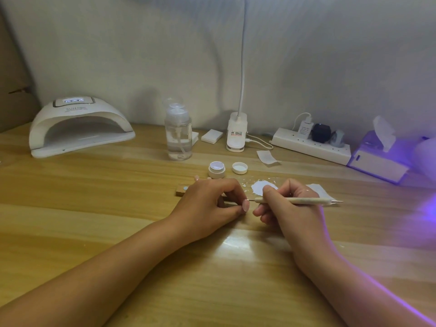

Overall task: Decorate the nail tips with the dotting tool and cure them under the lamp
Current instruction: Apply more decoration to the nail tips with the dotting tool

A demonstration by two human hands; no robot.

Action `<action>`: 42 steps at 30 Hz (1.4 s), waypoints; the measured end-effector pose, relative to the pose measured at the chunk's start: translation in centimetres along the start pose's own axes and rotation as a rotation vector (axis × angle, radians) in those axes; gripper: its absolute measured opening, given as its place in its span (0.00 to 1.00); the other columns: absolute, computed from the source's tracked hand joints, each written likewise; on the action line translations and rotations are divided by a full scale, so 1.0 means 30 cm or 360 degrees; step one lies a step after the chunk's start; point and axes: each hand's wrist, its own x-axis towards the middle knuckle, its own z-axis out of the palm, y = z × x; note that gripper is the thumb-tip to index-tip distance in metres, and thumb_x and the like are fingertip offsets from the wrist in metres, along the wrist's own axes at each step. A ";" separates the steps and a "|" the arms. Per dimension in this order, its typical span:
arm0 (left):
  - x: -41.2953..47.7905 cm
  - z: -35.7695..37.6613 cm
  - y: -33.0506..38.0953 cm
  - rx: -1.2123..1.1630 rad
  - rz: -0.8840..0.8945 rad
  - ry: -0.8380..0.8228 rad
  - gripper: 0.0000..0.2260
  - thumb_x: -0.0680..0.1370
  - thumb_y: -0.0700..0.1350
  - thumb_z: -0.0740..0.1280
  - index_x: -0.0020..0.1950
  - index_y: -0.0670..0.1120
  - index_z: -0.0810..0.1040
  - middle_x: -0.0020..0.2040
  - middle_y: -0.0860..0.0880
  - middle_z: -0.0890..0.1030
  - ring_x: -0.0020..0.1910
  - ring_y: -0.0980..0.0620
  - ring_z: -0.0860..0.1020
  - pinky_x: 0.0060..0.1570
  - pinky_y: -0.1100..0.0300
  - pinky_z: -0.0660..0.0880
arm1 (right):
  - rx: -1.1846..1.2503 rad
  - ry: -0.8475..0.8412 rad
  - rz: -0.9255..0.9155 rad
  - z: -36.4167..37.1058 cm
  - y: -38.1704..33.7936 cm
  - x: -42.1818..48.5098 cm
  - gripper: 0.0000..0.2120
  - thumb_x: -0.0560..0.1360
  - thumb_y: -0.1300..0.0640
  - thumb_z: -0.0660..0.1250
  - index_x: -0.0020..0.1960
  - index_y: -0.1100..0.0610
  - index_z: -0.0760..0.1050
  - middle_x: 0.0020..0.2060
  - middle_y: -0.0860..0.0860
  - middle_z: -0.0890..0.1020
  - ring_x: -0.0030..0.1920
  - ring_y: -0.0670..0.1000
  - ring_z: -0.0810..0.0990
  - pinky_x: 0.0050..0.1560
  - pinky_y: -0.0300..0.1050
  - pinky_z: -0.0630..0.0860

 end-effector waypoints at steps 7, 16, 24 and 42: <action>0.001 -0.004 0.003 -0.0031 0.0035 0.0000 0.10 0.73 0.49 0.74 0.37 0.62 0.76 0.39 0.69 0.79 0.37 0.62 0.77 0.60 0.60 0.62 | -0.0009 -0.0019 0.0009 -0.001 -0.003 -0.004 0.12 0.75 0.61 0.68 0.35 0.58 0.70 0.29 0.56 0.84 0.26 0.46 0.80 0.28 0.35 0.75; 0.000 -0.004 0.000 -0.0005 0.0101 0.0017 0.12 0.73 0.46 0.74 0.37 0.61 0.76 0.35 0.72 0.77 0.39 0.70 0.77 0.56 0.81 0.51 | -0.0002 0.0011 -0.0003 -0.001 -0.005 -0.007 0.12 0.75 0.60 0.68 0.36 0.57 0.69 0.29 0.56 0.84 0.26 0.46 0.78 0.29 0.35 0.75; 0.001 0.000 0.000 -0.0033 0.0064 -0.0001 0.12 0.73 0.47 0.74 0.37 0.62 0.76 0.36 0.71 0.78 0.38 0.68 0.77 0.67 0.51 0.57 | -0.0021 -0.0023 0.0007 0.001 -0.002 -0.005 0.11 0.75 0.61 0.68 0.36 0.58 0.70 0.29 0.56 0.84 0.26 0.46 0.80 0.29 0.34 0.75; 0.000 0.000 -0.002 -0.0063 0.0062 -0.0003 0.10 0.73 0.45 0.74 0.38 0.59 0.77 0.37 0.73 0.77 0.40 0.70 0.77 0.70 0.48 0.50 | -0.0018 -0.0031 -0.0008 -0.001 0.002 -0.005 0.11 0.75 0.60 0.68 0.36 0.57 0.70 0.29 0.56 0.84 0.27 0.46 0.80 0.29 0.35 0.75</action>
